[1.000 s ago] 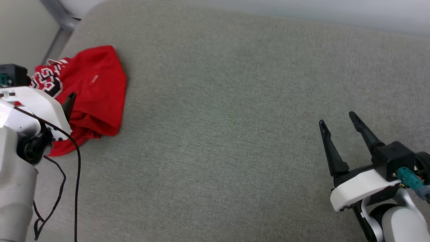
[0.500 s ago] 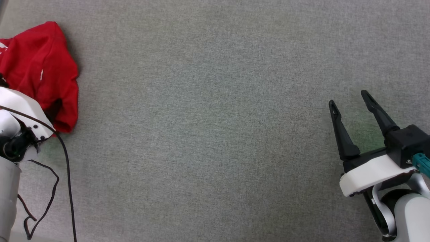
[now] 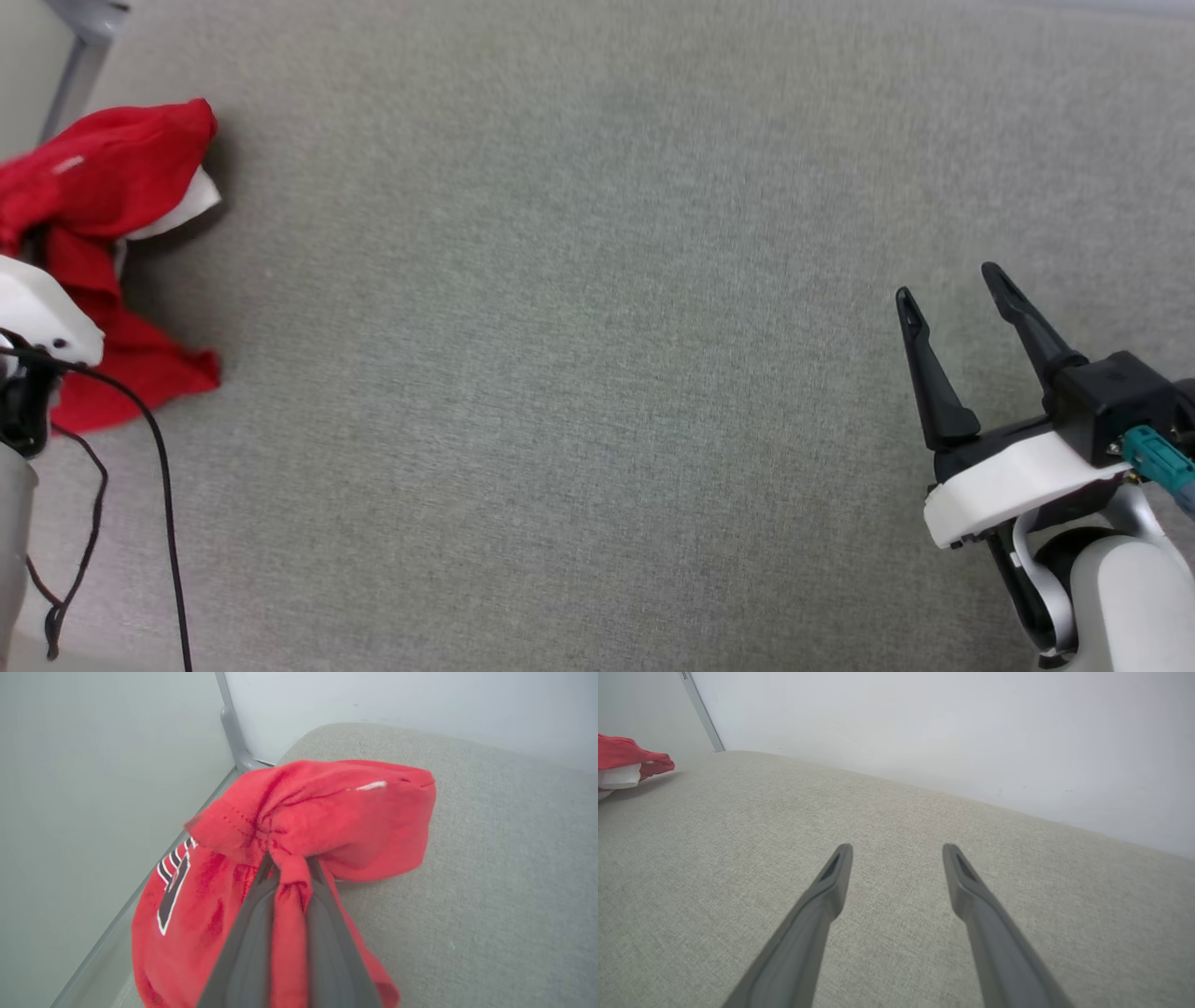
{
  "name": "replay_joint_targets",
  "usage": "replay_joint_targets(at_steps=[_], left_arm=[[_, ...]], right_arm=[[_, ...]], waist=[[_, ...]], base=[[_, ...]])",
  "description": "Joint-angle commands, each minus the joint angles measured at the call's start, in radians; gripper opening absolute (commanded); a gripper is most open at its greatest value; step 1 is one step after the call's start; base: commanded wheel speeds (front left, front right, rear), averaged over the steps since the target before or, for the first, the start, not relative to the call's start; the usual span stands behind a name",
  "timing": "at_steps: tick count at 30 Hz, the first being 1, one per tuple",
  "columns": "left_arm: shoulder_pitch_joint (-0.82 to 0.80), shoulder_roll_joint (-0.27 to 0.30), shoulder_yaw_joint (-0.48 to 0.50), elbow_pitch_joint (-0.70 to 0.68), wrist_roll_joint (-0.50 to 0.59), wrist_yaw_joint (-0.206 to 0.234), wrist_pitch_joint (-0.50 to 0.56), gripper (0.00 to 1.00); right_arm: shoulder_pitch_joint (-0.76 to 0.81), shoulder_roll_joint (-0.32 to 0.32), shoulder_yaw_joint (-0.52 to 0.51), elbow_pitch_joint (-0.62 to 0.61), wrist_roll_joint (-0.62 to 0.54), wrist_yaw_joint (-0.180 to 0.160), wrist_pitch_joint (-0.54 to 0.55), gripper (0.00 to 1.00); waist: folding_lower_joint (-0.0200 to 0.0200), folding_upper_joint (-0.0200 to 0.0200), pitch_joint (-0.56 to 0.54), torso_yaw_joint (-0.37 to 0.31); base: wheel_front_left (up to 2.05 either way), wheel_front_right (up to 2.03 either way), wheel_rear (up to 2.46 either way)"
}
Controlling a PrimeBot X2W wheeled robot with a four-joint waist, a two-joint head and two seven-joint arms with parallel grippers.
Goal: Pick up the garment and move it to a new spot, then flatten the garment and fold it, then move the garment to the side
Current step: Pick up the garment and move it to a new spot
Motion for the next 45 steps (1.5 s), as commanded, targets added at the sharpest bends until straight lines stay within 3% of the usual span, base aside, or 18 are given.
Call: replay_joint_targets(at_steps=[1, 5, 10, 20, 30, 36, 45], left_arm=[[-0.016, 0.01, -0.002, -0.002, 0.015, 0.006, -0.054, 0.0], [-0.03, 0.021, -0.004, -0.011, 0.041, 0.018, -0.171, 0.0], [-0.032, 0.028, 0.01, -0.07, 0.07, 0.037, -0.221, 0.0], [0.136, -0.032, 0.067, -0.434, 0.097, 0.108, -0.227, 0.0], [0.292, -0.111, -0.025, -0.765, 0.095, 0.169, -0.104, 0.0], [0.35, -0.192, -0.1, -0.9, 0.08, 0.179, -0.058, 0.0], [0.413, -0.303, -0.255, -0.851, 0.097, 0.146, -0.038, 0.0]], right_arm=[[0.006, 0.009, -0.002, 0.012, 0.006, -0.001, -0.013, 1.0], [0.015, 0.029, -0.007, 0.044, 0.014, -0.001, -0.038, 1.0], [0.034, 0.045, -0.026, 0.071, 0.019, -0.001, -0.064, 1.0], [0.089, 0.06, -0.079, 0.118, 0.04, -0.001, -0.1, 1.0], [0.107, 0.059, -0.07, 0.126, 0.068, -0.001, -0.105, 1.0], [0.104, 0.059, -0.074, 0.12, 0.077, -0.001, -0.108, 1.0], [0.068, 0.06, -0.069, 0.113, 0.083, -0.001, -0.118, 1.0]], waist=[[-0.0002, 0.0, -0.048, 0.009], [-0.0002, 0.0, -0.103, 0.005], [-0.0002, 0.0, -0.16, -0.009], [-0.0002, 0.0, -0.274, -0.109], [-0.0002, 0.0, -0.3, -0.235], [-0.0002, 0.0, -0.278, -0.309], [-0.0002, 0.0, -0.168, -0.376]], base=[[0.0, 0.0, 0.0], [0.0, 0.0, 0.0], [0.0, 0.0, 0.0], [0.0, 0.0, 0.0], [0.0, 0.0, 0.0], [0.0, 0.0, 0.0], [0.0, 0.0, 0.0]])
